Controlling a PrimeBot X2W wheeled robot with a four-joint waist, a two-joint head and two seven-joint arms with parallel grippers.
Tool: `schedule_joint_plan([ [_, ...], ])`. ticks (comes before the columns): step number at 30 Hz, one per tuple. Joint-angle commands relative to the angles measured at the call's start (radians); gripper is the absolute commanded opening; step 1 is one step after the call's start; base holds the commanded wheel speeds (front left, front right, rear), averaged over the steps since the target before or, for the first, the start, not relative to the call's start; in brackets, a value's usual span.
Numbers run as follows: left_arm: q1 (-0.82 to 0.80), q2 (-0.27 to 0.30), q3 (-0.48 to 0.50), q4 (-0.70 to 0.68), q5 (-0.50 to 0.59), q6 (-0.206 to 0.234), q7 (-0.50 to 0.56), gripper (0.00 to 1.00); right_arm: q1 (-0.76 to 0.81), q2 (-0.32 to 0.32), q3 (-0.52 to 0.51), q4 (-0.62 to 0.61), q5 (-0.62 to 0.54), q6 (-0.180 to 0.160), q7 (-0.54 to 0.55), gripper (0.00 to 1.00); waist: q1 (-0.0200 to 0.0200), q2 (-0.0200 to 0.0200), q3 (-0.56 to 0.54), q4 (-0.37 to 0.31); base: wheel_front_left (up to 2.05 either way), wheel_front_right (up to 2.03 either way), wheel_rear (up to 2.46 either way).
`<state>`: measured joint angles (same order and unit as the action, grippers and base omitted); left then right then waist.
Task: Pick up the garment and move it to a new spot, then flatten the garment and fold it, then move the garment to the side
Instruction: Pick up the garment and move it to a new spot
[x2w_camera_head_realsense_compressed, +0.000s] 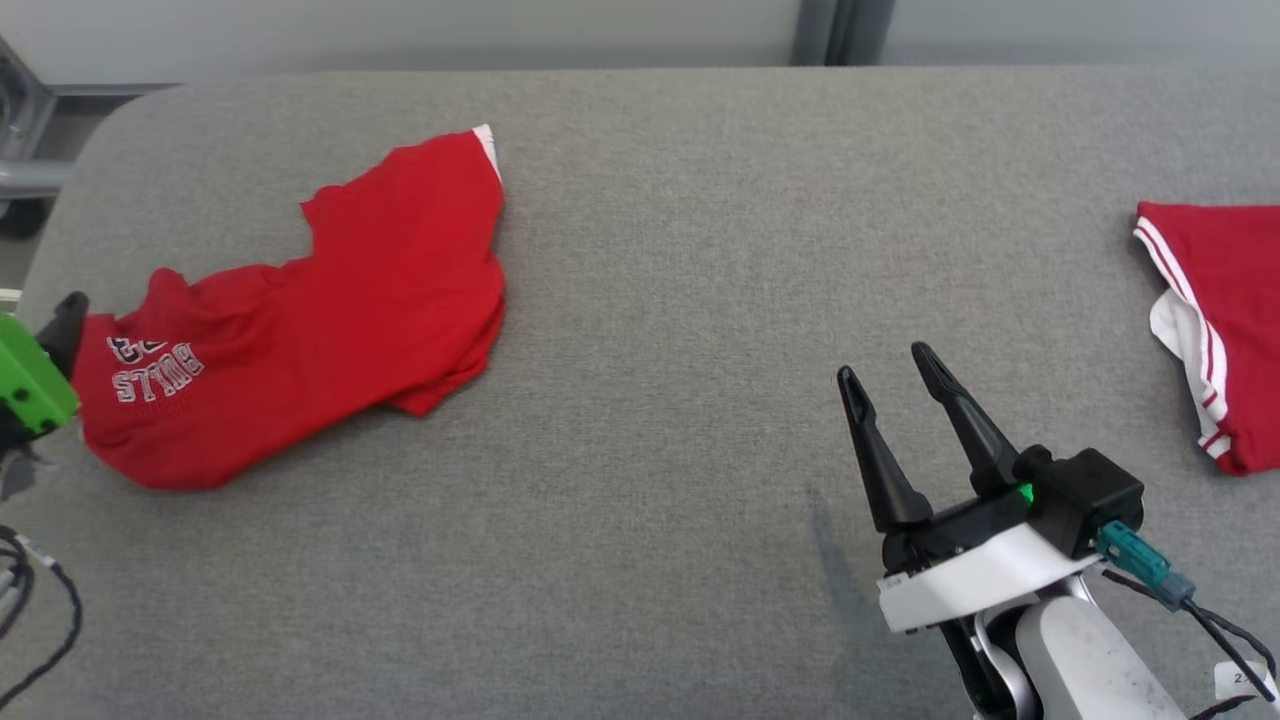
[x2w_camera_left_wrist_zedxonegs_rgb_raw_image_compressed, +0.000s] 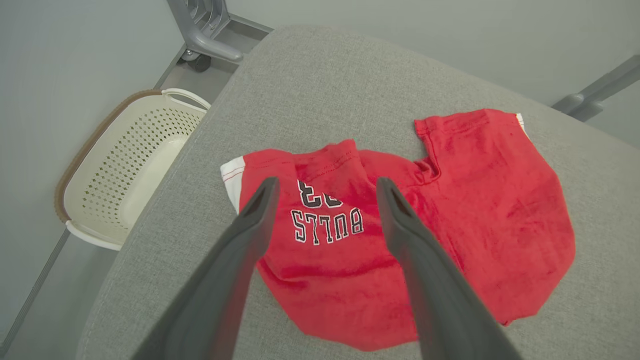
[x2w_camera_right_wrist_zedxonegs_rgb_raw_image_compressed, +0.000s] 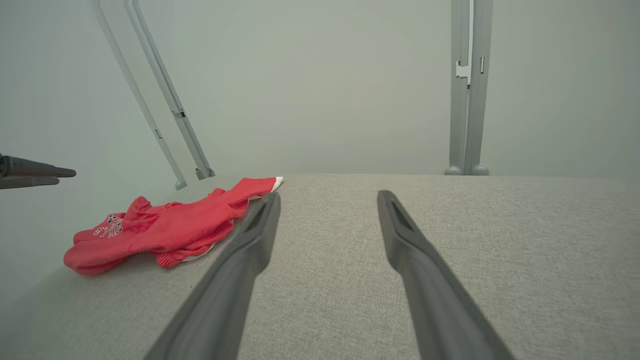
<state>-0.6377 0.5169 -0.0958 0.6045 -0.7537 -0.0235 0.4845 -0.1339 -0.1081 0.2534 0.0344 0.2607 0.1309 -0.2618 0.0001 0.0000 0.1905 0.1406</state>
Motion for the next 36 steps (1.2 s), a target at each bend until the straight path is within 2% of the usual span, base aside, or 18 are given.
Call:
schedule_joint_plan([
  [1,-0.036,0.018,0.009,0.026,-0.009,-0.003,0.013,1.00,-0.021,-0.001,0.001,-0.003,-0.005,0.000,-0.003,1.00,-0.0001,0.0000,0.094,-0.087,0.00,0.00,0.00],
  [8,-0.129,0.059,0.043,0.190,-0.039,0.026,0.069,1.00,-0.070,0.010,0.006,-0.010,-0.005,0.000,-0.003,1.00,-0.0001,0.0000,0.167,-0.147,0.00,0.00,0.00],
  [12,-0.135,0.055,0.042,0.267,-0.057,0.045,0.137,1.00,-0.080,0.016,0.004,-0.004,0.000,0.000,-0.003,1.00,-0.0001,0.0000,0.170,-0.166,0.00,0.00,0.00],
  [24,-0.105,0.038,0.019,0.309,-0.097,0.043,0.290,1.00,-0.081,0.024,-0.001,-0.006,-0.007,0.000,-0.003,1.00,-0.0001,0.0000,0.174,-0.167,0.00,0.00,0.00],
  [25,-0.104,0.037,0.018,0.307,-0.098,0.044,0.295,0.96,-0.082,0.024,-0.001,-0.007,-0.008,0.000,-0.003,1.00,-0.0001,0.0000,0.176,-0.166,0.00,0.00,0.00],
  [26,-0.103,0.037,0.017,0.305,-0.100,0.044,0.300,0.81,-0.081,0.024,-0.001,-0.006,-0.008,0.000,-0.003,1.00,-0.0001,0.0000,0.176,-0.165,0.00,0.00,0.00],
  [27,-0.101,0.037,0.017,0.301,-0.101,0.043,0.302,0.50,-0.080,0.024,-0.001,-0.005,-0.007,0.000,-0.003,1.00,-0.0001,0.0000,0.176,-0.163,0.00,0.00,0.00],
  [28,-0.098,0.036,0.017,0.297,-0.104,0.041,0.300,0.35,-0.080,0.024,-0.001,-0.003,-0.007,0.000,-0.003,1.00,-0.0001,0.0000,0.175,-0.162,0.00,0.00,0.00],
  [29,-0.097,0.036,0.019,0.293,-0.105,0.040,0.296,0.00,-0.079,0.023,-0.002,-0.001,-0.007,0.000,-0.003,1.00,-0.0001,0.0000,0.173,-0.161,0.00,0.00,0.00],
  [36,-0.081,0.044,0.008,0.263,-0.093,0.035,0.300,0.00,-0.073,0.022,0.004,0.013,0.004,0.000,-0.003,1.00,-0.0001,0.0000,0.138,-0.156,0.00,0.00,0.00],
])
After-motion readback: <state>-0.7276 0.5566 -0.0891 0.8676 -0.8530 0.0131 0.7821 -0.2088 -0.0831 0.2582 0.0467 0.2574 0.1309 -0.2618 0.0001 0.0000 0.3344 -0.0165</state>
